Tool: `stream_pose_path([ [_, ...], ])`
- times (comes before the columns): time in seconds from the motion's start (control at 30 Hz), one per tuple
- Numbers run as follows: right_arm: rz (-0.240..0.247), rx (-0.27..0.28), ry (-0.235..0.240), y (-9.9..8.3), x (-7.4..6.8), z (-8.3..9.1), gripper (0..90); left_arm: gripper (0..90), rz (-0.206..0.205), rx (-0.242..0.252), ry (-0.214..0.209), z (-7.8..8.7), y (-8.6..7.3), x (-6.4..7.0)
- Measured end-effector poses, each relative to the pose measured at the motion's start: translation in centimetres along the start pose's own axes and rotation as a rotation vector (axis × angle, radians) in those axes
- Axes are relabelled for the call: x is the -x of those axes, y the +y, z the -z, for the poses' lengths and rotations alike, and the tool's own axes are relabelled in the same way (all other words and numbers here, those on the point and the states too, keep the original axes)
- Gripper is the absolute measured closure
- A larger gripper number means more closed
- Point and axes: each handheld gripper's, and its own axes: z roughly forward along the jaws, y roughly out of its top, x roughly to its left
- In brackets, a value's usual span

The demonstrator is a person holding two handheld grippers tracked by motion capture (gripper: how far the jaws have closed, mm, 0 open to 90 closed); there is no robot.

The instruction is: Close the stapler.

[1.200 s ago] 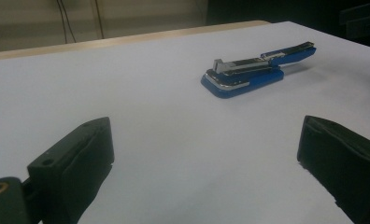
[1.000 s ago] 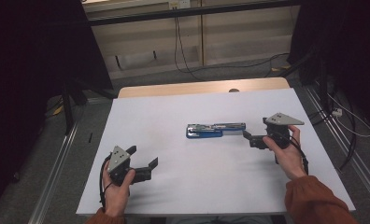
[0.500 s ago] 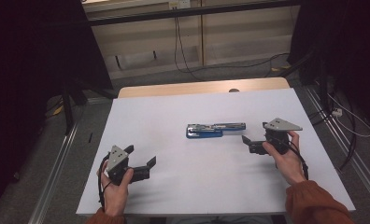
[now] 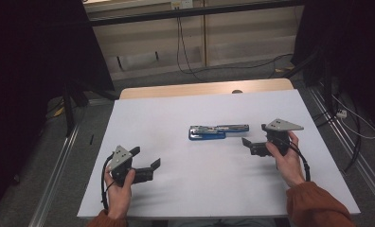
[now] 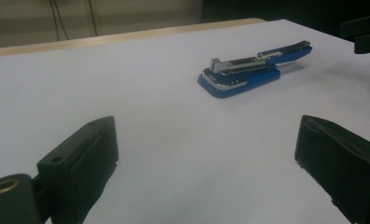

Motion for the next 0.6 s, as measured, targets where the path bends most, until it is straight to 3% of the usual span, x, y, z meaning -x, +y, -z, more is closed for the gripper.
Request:
stream_pose_path([
  [0.23,0.029,-0.005,-0.010,-0.1,-0.4,0.0,3.4,4.2,-0.010,0.024,-0.029,-0.6,0.7,0.8],
  [0.4,0.041,-0.004,0.006,-0.1,-0.5,-0.2,4.0,3.6,0.010,0.038,-0.063,-1.5,1.2,1.1],
  [0.47,0.044,-0.006,0.015,-0.1,-0.5,-0.3,4.0,3.6,-0.016,0.038,-0.061,-2.1,1.5,1.2],
  [0.6,0.043,-0.005,0.020,-0.1,-0.5,-0.5,5.8,3.3,-0.023,0.039,-0.083,-3.1,1.7,1.4],
])
